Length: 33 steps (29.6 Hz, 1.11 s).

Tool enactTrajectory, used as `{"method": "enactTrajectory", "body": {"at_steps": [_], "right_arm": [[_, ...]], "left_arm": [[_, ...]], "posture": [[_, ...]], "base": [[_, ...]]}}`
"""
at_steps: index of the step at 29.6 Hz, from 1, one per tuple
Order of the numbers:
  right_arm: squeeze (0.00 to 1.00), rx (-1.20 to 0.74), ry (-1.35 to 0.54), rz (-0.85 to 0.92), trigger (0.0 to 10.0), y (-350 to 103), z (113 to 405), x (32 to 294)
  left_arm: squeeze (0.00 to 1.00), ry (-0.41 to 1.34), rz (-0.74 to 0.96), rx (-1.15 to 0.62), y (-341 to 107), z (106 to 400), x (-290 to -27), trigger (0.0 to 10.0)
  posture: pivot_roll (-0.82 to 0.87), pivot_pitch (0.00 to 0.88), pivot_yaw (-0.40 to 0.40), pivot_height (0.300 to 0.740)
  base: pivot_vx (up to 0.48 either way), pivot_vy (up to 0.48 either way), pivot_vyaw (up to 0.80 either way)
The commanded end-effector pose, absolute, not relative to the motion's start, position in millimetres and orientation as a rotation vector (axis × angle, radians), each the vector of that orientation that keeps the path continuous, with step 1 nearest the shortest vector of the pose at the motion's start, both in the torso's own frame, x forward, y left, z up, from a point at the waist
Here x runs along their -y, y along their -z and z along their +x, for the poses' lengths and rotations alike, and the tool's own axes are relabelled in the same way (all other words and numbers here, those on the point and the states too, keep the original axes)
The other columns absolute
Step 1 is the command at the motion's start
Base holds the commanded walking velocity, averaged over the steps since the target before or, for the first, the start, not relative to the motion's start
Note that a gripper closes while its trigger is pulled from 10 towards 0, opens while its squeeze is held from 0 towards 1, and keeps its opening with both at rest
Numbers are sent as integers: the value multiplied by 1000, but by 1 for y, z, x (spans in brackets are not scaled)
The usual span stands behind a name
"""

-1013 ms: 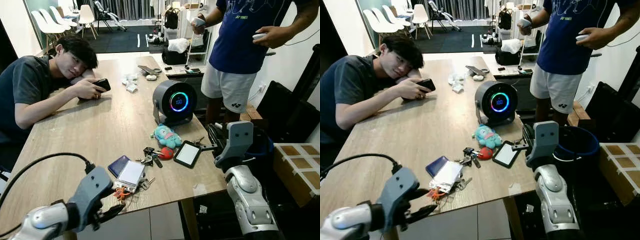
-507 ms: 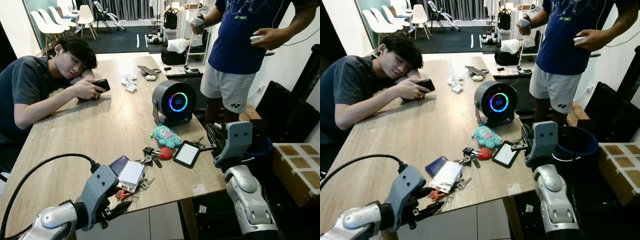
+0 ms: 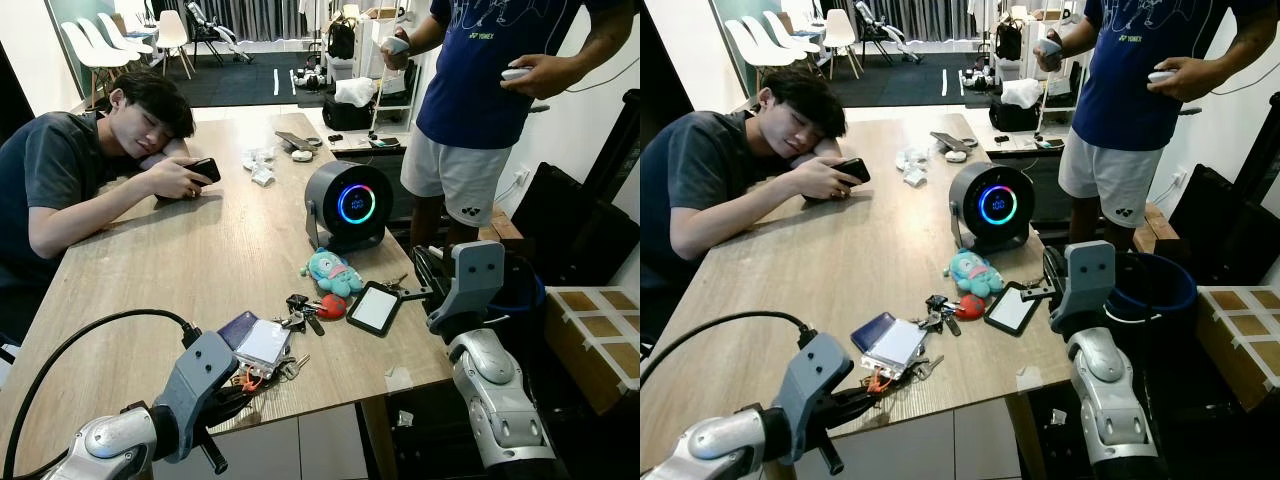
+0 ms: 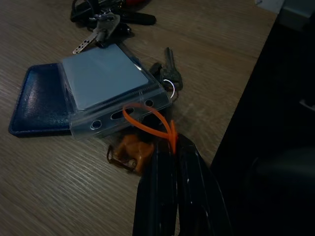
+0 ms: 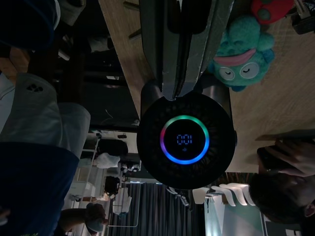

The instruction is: Hang keys on a hook

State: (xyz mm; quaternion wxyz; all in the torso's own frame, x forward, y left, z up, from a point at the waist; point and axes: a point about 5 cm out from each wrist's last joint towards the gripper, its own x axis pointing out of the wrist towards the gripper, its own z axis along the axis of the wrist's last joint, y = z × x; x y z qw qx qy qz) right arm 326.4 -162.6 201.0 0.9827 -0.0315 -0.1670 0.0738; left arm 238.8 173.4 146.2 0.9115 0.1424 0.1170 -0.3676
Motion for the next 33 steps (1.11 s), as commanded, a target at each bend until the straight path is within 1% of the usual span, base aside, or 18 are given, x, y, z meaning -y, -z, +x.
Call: {"method": "enactTrajectory", "body": {"at_steps": [1,4,9,10,11,13,14,15,17,18,20,22,23,25,26,27,29,33], "right_arm": [[0,323,-159,-72,10000,-198,327,161],[0,325,-159,-70,10000,-198,328,161],[0,328,-159,-66,10000,-199,328,160],[0,329,-160,-63,10000,-199,327,159],[0,329,-160,-63,10000,-199,327,159],[0,327,-166,-56,10000,-197,327,156],[0,325,-169,-53,10000,-197,327,155],[0,325,-169,-53,10000,-197,327,155],[0,324,-178,-45,10000,-196,327,150],[0,325,-182,-40,10000,-196,327,148],[0,325,-187,-36,10000,-196,326,145],[0,326,-189,-34,10000,-196,326,144],[0,329,-187,-22,10000,-195,325,140],[0,329,-187,-22,10000,-195,325,140],[0,330,-187,-19,10000,-194,325,139],[0,332,-189,-18,10000,-194,324,136],[0,335,-196,-20,10000,-193,323,133],[0,337,-221,-23,10000,-191,320,124]], "left_arm": [[0,739,206,-199,-155,241,-170,10000],[0,691,70,-75,-179,250,-162,10000],[0,661,-10,0,-194,255,-157,10000],[0,653,-75,62,-208,258,-153,10000],[0,653,-75,62,-208,258,-153,10000],[0,619,-167,169,-234,264,-147,10000],[0,587,-180,208,-244,268,-144,10000],[0,587,-180,208,-244,268,-144,10000],[0,453,-159,250,-257,279,-143,10000],[0,391,-117,262,-260,283,-144,10000],[0,318,-80,271,-262,287,-147,10000],[0,286,-77,273,-262,288,-149,10000],[0,161,-31,290,-262,291,-154,10000],[0,161,-31,290,-262,291,-154,10000],[0,130,-18,295,-262,292,-155,10000],[0,90,39,309,-260,292,-154,10000],[0,72,66,317,-258,291,-153,10000],[0,14,27,304,-251,291,-148,10000]], "posture": [[89,121,21,740],[89,121,23,740],[89,122,24,740],[89,122,23,740],[89,122,23,740],[91,122,24,740],[91,122,24,740],[91,122,24,740],[91,121,26,740],[91,121,26,740],[92,119,29,740],[92,119,29,740],[91,118,29,740],[91,118,29,740],[91,118,29,740],[92,117,28,740],[91,116,28,740],[90,115,26,740]], "base": [[0,0,0],[0,0,0],[0,0,0],[0,0,0],[0,0,0],[0,0,0],[0,0,0],[0,0,0],[0,0,0],[0,0,0],[0,0,0],[0,0,0],[0,0,0],[0,0,0],[0,0,0],[0,0,0],[0,0,0],[0,0,0]]}}
